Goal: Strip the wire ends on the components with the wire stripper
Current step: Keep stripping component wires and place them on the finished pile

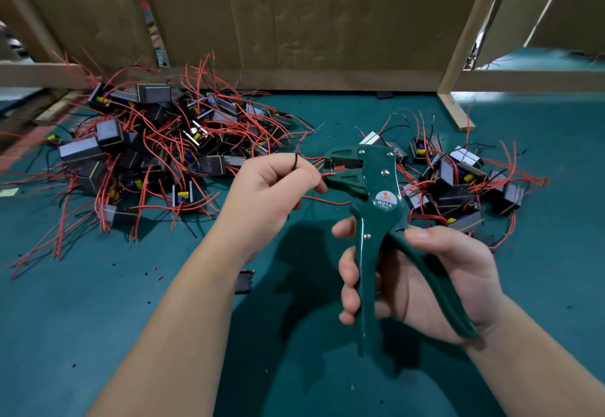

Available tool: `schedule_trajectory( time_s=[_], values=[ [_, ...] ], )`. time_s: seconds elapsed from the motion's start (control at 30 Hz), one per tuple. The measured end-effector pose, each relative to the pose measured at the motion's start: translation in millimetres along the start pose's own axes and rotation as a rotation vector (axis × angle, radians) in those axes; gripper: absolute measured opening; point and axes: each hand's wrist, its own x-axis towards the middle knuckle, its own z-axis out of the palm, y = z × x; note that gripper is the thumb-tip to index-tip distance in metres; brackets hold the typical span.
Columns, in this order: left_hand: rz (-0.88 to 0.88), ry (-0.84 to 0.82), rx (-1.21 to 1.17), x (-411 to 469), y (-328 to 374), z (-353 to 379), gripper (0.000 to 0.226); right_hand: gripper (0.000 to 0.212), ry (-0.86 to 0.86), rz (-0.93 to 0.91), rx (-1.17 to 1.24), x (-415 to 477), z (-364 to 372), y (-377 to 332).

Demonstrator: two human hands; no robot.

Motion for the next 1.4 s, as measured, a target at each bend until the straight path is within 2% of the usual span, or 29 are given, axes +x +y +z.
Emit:
schedule_trajectory(
  time_s=[0.23, 0.7, 0.87, 1.0, 1.07, 1.13, 1.23, 1.33, 1.4],
  values=[
    [0.046, 0.068, -0.001, 1, 0, -6, 0.021, 0.045, -0.049, 0.044, -0.068, -1, 0, 1],
    [0.057, -0.02, 0.018, 1, -1, -6, 0.021, 0.038, 0.073, 0.026, -0.136, -1, 2, 4],
    [0.036, -0.049, 0.111, 0, -4, -4, 0.018, 0.042, 0.193, 0.015, -0.149, 2, 5, 6],
    [-0.115, 0.03, -0.04, 5, -7, 0, 0.018, 0.035, 0.361, 0.011, -0.178, 4, 9, 10],
    [-0.098, 0.005, 0.002, 6, -9, -1, 0.025, 0.033, 0.441, -0.025, -0.181, 7, 11, 13],
    [-0.045, -0.078, 0.11, 4, -11, -2, 0.025, 0.039, 0.501, -0.054, -0.17, 11, 10, 14],
    [0.017, -0.172, 0.241, 2, -13, -3, 0.03, 0.043, 0.458, -0.105, -0.065, 13, 8, 10],
    [-0.044, -0.19, 0.137, 3, -9, -7, 0.043, 0.042, 0.384, -0.173, 0.059, 6, 3, 1],
    [-0.118, -0.161, 0.057, 4, -8, -10, 0.045, 0.043, 0.325, -0.165, 0.072, 2, 0, -3]
  ],
)
